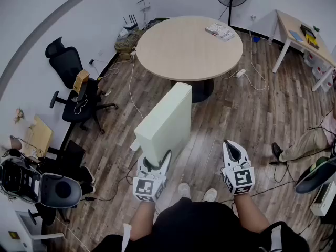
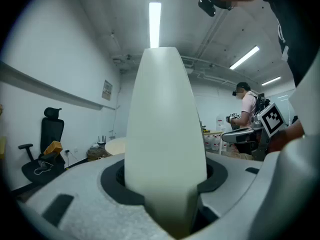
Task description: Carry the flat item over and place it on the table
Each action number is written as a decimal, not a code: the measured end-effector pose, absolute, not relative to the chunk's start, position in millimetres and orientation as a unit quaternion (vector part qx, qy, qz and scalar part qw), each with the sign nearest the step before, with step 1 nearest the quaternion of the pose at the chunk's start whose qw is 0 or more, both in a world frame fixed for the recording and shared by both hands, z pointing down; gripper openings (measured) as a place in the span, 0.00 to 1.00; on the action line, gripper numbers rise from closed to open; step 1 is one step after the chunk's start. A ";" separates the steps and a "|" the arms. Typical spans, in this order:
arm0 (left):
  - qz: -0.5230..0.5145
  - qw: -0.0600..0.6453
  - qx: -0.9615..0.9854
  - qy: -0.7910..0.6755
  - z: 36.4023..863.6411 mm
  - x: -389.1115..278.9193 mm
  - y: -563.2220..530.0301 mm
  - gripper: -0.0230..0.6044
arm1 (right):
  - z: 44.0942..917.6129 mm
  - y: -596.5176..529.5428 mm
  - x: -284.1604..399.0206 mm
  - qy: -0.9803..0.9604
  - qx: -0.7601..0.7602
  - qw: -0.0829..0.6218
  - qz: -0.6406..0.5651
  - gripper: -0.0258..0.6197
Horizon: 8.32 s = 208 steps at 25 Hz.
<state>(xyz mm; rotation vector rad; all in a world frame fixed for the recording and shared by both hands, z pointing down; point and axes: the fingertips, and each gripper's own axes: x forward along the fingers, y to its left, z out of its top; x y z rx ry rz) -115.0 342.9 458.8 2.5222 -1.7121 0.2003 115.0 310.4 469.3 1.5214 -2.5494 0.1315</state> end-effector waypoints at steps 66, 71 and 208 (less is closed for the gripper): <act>0.109 0.054 0.797 -0.592 487.4 -146.9 81.2 0.42 | 500.6 10.3 83.4 -0.886 0.452 0.054 0.085 0.04; 0.098 0.056 0.792 -0.600 486.0 -135.9 62.3 0.42 | 497.4 -8.4 91.2 -0.893 0.441 0.051 0.080 0.04; 0.014 0.074 0.749 -0.658 450.2 -145.1 -355.6 0.05 | 435.3 -431.9 40.1 -0.918 0.387 0.084 -0.012 0.04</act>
